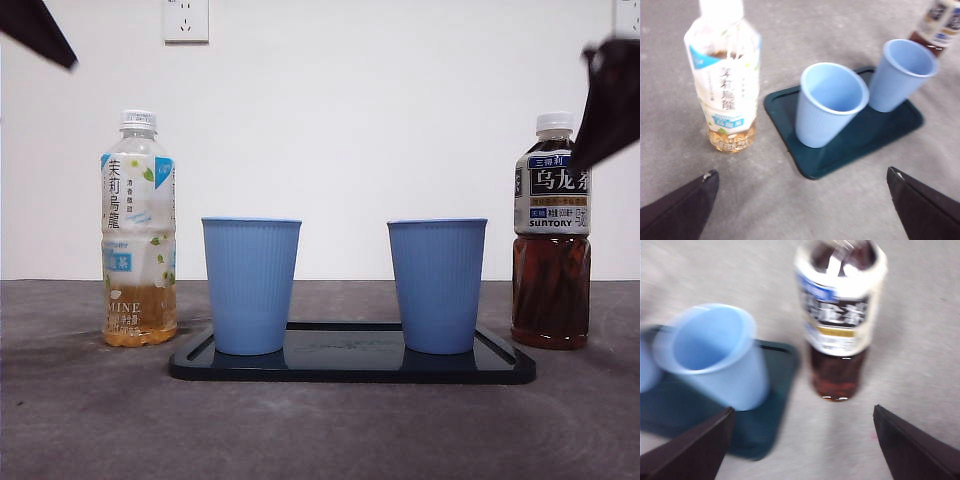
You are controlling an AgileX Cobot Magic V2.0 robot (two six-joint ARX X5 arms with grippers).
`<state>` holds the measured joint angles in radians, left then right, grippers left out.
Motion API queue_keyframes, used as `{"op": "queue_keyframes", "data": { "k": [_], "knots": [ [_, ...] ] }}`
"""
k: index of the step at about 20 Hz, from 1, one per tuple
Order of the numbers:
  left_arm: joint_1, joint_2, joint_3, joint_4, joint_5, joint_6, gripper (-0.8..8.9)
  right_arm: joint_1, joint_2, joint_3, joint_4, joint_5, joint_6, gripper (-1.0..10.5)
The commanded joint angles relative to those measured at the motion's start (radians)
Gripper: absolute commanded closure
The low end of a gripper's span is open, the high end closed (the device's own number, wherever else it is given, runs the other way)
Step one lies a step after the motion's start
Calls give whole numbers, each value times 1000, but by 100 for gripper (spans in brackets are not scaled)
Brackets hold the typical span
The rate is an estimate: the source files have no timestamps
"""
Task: Pour the drink into the cup
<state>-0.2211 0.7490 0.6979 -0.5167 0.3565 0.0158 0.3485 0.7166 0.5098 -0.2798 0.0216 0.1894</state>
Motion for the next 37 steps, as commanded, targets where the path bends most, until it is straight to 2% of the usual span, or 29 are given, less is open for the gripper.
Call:
{"op": "queue_keyframes", "data": {
  "k": [1, 5, 8, 11, 21, 31, 37],
  "knots": [
    [-4, 47, -50, 105, -9, -41, 213, 44, -106, 14, -51, 0, 70, 504],
    [-11, 160, -145, 330, -87, -70, 213, 104, -282, 14, -143, 1, 120, 505],
    [-22, 267, -187, 505, -101, -85, 214, 122, -364, 14, -179, 2, 137, 505],
    [-28, 386, -190, 615, -155, -79, 214, 122, -408, 14, -182, 0, 140, 505],
    [-28, 682, -190, 997, -177, -73, 219, 122, -434, 14, -192, -22, 137, 505],
    [-27, 821, -190, 1191, -193, -54, 232, 122, -434, 14, -193, -22, 137, 505],
    [-27, 840, -190, 1199, -227, -52, 266, 122, -434, 14, -192, -21, 136, 505]
  ]
}}
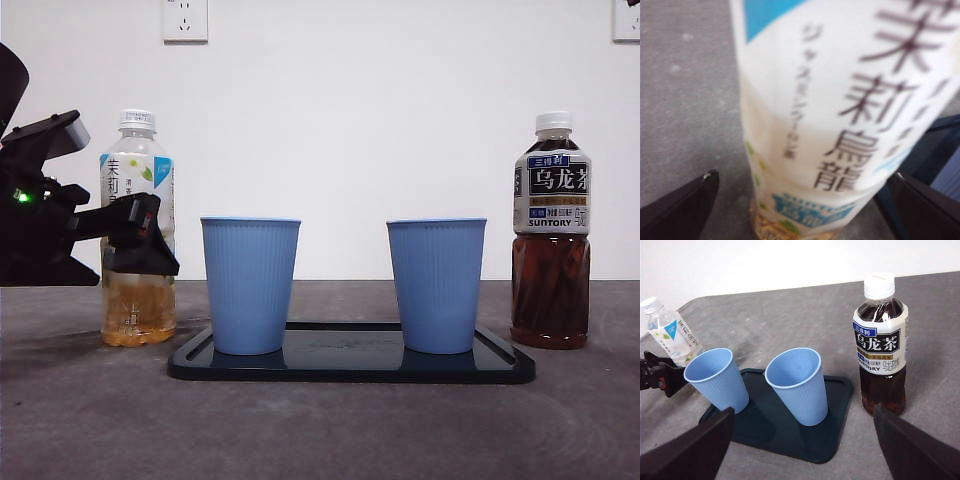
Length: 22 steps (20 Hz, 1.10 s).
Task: Pour the drink into the cup
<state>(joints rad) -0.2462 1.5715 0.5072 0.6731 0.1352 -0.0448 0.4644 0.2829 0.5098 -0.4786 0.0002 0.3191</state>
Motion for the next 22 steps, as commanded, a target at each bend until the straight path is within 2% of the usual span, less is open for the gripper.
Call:
{"op": "queue_keyframes", "data": {
  "k": [1, 5, 9, 15, 22],
  "knots": [
    [-2, 18, 1, 13, -6, 11, 286, 6, 0, 14, 6, 0, 6, 505],
    [-2, 18, 1, 56, -6, 11, 383, 6, 0, 14, 6, 0, 6, 505],
    [-2, 18, 2, 82, -6, 11, 392, 6, 0, 14, 6, 0, 6, 505],
    [-2, 18, 2, 83, -6, 11, 537, 6, 0, 14, 6, 0, 2, 506],
    [-2, 17, 2, 82, -6, 12, 575, 6, 0, 14, 6, -1, -10, 506]
  ]
}}
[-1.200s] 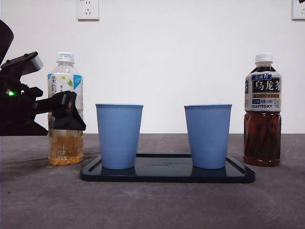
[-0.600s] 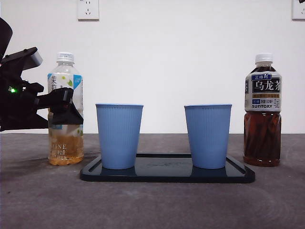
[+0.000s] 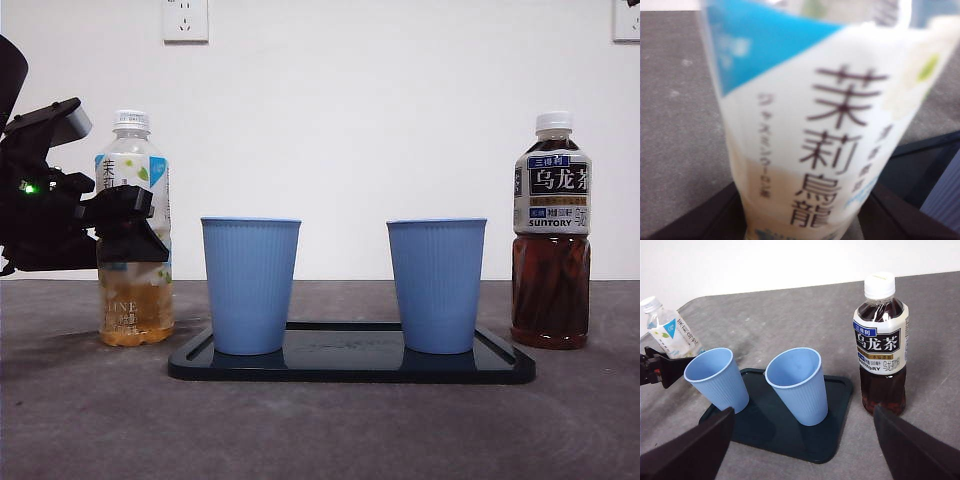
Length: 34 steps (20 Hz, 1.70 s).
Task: Pour the drink into the cup
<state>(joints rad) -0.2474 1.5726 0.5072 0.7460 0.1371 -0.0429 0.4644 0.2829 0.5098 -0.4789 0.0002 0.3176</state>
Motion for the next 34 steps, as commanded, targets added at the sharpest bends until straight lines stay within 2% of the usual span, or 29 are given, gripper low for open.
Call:
{"op": "queue_keyframes", "data": {
  "k": [1, 6, 11, 17, 26, 30, 34],
  "knots": [
    [-1, 15, 2, 9, -8, 13, 575, 6, 0, 14, 6, -1, -11, 506],
    [-1, -26, 4, -49, -8, 60, 575, 6, 0, 14, 6, -1, -12, 506],
    [-1, -122, 40, -241, -38, 158, 575, 6, 0, 14, 6, -1, -19, 506],
    [-1, -261, 153, -536, -123, 311, 575, 6, 0, 14, 6, -1, -19, 506],
    [-5, -407, 354, -960, -227, 591, 575, 6, 0, 14, 5, -1, -37, 506],
    [-30, -423, 420, -1093, -326, 727, 575, 6, 0, 14, 6, -1, -40, 506],
    [-69, -423, 461, -1175, -429, 824, 575, 6, 0, 14, 6, -1, -47, 506]
  ]
}}
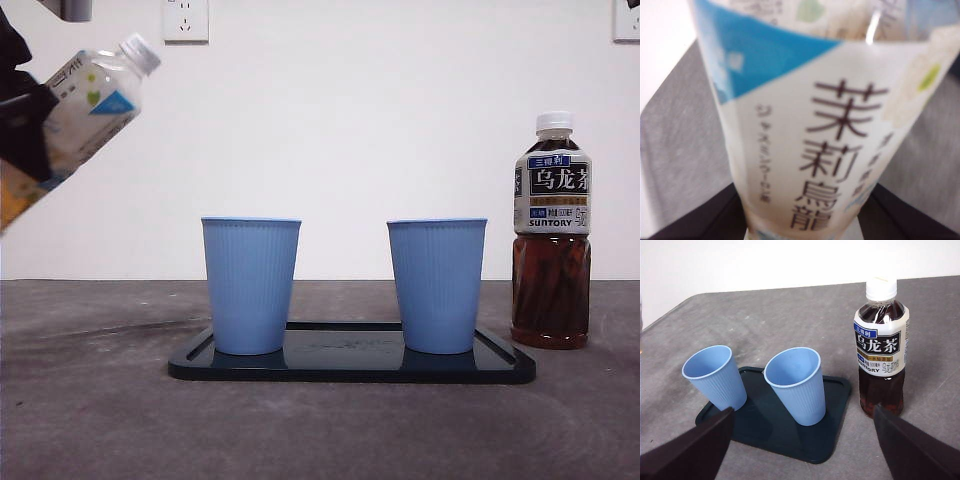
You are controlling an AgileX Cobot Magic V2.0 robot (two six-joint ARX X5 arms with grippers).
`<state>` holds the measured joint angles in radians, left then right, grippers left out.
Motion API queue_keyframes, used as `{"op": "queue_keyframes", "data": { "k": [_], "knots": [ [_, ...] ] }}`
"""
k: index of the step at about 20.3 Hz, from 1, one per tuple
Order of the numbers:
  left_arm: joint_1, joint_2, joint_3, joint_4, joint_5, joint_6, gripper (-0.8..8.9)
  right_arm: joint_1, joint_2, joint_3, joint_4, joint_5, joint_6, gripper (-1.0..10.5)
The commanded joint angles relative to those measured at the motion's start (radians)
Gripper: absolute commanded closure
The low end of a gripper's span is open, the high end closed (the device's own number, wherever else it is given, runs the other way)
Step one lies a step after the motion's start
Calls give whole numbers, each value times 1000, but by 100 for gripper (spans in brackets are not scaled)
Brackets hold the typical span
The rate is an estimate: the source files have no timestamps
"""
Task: Pour the drink into the cup
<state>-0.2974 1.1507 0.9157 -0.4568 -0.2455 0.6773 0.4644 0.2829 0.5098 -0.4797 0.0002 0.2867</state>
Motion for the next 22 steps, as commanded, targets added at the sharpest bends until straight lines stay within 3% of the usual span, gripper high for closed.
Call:
{"op": "queue_keyframes", "data": {
  "k": [1, 22],
  "knots": [
    [-30, -1, 58, 23, -61, 114, 576, 6, 0, 14, 6, -1, -19, 506],
    [-189, 10, 60, 30, -354, 424, 599, 6, 0, 14, -15, -5, -49, 506]
  ]
}}
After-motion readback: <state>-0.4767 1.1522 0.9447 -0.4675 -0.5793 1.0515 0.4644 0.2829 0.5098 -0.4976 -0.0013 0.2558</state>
